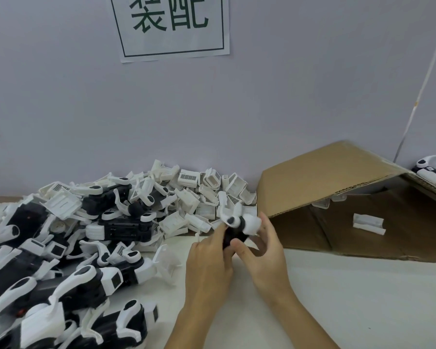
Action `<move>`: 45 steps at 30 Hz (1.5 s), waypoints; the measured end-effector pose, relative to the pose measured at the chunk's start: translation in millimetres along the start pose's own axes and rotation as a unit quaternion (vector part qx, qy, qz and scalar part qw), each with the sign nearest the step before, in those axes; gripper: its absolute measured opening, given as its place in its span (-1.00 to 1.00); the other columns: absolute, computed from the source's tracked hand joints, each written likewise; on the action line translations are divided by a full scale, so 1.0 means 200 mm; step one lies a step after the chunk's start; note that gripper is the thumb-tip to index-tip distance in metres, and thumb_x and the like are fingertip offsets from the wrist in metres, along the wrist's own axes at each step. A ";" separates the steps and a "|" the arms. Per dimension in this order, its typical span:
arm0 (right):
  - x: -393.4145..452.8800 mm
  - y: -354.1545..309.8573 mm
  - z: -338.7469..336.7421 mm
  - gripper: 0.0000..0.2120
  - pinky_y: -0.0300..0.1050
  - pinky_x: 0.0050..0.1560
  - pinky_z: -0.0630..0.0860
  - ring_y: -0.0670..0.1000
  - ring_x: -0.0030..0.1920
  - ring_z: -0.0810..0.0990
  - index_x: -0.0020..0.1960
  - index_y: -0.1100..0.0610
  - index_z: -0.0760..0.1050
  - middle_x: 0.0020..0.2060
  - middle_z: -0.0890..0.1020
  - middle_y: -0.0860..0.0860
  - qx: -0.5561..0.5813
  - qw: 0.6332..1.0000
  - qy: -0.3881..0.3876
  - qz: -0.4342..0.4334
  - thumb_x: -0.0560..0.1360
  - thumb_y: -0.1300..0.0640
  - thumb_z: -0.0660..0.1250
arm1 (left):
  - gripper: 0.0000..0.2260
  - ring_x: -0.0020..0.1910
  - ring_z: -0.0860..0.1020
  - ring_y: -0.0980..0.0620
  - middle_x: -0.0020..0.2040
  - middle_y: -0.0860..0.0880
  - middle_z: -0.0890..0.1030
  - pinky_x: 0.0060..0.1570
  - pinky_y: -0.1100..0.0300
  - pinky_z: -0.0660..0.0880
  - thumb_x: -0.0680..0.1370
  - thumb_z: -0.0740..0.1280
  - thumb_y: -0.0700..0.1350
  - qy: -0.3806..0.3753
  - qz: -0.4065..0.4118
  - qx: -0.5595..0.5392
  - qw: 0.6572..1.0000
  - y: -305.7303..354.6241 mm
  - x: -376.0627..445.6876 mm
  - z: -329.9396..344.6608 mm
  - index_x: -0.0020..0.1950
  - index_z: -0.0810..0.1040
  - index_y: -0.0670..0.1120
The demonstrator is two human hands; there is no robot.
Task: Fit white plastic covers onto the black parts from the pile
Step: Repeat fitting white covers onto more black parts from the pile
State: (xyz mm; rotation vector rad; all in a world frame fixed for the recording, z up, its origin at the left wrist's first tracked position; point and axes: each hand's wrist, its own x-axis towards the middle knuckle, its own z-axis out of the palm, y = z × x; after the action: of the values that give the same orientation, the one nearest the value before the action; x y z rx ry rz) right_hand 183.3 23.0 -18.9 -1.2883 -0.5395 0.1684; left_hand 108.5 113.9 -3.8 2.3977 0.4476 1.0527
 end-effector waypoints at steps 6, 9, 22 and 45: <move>0.00 0.00 -0.02 -0.71 -0.15 0.16 0.52 -0.23 0.13 0.59 0.34 -0.03 0.47 0.17 0.61 -0.12 -0.032 0.998 0.056 -0.006 0.65 0.17 0.24 | -0.77 -0.23 0.57 -0.01 -0.14 -0.11 0.65 -0.19 0.19 0.50 0.70 0.17 -0.10 0.066 -0.327 -0.438 0.835 0.04 0.07 -0.04 -0.03 0.59 -0.06; 0.00 -0.01 -0.02 -0.73 -0.15 0.10 0.53 -0.22 0.06 0.59 0.29 0.00 0.54 0.07 0.65 -0.12 -0.048 0.997 0.059 0.005 0.66 0.21 0.21 | -0.63 -0.37 0.55 0.06 -0.26 -0.07 0.61 -0.31 0.21 0.50 0.56 0.29 0.17 0.044 -0.383 -0.622 0.682 0.04 0.09 -0.08 -0.05 0.62 -0.13; 0.01 0.01 -0.01 -0.70 -0.26 -0.24 0.47 -0.17 -0.23 0.61 0.05 0.05 0.66 -0.23 0.68 -0.08 -0.052 0.998 0.028 0.024 0.66 0.28 0.17 | -0.61 -0.34 0.67 -0.05 -0.25 -0.17 0.69 -0.34 0.12 0.63 0.68 0.16 0.01 0.009 -0.408 -0.643 0.648 0.04 0.09 -0.10 -0.03 0.63 -0.25; -0.03 -0.05 0.01 -0.69 -0.39 -0.29 0.44 -0.05 -0.24 0.65 0.11 0.07 0.58 -0.17 0.69 0.12 -0.084 0.981 -0.173 0.027 0.40 0.11 0.26 | -0.59 -0.18 0.52 -0.18 0.01 -0.28 0.57 -0.33 0.04 0.41 0.71 0.08 -0.02 0.034 -0.367 -0.612 0.700 0.01 0.10 -0.08 0.34 0.47 -0.31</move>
State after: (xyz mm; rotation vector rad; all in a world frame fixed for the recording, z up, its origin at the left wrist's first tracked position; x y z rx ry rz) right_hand 175.9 20.2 -10.2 -1.4475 -0.8300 0.4046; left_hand 109.9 126.6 17.3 0.8310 0.4419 0.6576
